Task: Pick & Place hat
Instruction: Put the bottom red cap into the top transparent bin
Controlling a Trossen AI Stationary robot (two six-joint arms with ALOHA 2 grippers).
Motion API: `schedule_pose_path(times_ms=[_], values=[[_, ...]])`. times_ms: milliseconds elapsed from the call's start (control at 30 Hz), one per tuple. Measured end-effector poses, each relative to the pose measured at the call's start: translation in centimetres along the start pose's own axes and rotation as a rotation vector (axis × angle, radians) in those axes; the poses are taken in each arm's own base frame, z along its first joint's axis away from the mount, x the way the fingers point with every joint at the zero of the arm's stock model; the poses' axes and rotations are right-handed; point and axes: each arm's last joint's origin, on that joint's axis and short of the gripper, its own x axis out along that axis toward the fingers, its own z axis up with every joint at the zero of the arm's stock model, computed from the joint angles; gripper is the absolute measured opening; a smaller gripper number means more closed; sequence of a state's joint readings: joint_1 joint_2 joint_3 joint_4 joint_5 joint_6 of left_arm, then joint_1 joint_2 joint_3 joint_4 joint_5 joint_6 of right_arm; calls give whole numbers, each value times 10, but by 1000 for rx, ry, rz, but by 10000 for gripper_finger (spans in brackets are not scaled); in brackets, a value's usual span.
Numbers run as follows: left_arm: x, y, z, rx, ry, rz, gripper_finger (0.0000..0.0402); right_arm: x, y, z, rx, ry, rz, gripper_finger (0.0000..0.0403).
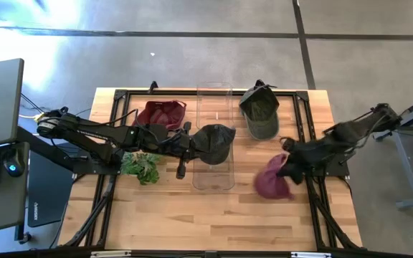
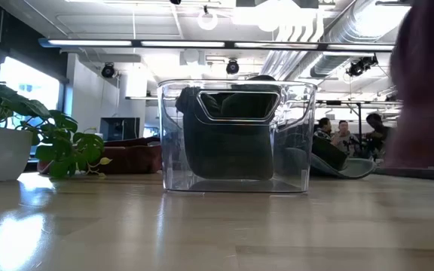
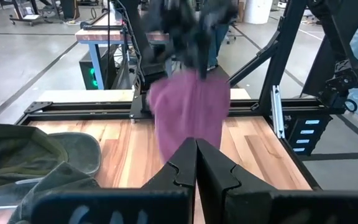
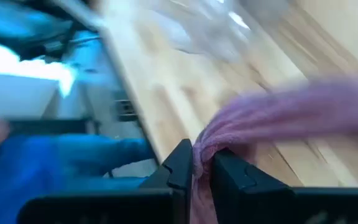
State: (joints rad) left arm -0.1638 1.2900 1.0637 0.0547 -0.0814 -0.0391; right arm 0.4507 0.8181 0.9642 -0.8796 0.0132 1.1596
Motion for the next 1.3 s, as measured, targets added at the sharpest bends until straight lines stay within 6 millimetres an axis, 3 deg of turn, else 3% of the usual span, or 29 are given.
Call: schedule_pose_path(times_ms=[167, 433, 633, 800, 933, 1100, 1300], values=[[0, 0, 0, 0, 1, 0, 1, -37, 24, 11, -240, -54, 111, 31], [-1, 0, 4, 6, 0, 7, 1, -68, 34, 35, -336, -260, 28, 31], [-16, 1, 46, 36, -50, 38, 1, -84, 54, 77, -456, -465, -127, 26], [-29, 3, 72, 90, -11, 116, 1, -89, 60, 129, -562, -523, -252, 31], [-34, 6, 77, 86, 38, 218, 1, -86, 49, 180, -639, -485, -274, 29], [-38, 9, 78, 10, 69, 311, 1, -79, 17, 241, -697, -405, -278, 30], [-40, 11, 70, -76, 128, 370, 1, -43, -29, 294, -937, -199, -348, 32]])
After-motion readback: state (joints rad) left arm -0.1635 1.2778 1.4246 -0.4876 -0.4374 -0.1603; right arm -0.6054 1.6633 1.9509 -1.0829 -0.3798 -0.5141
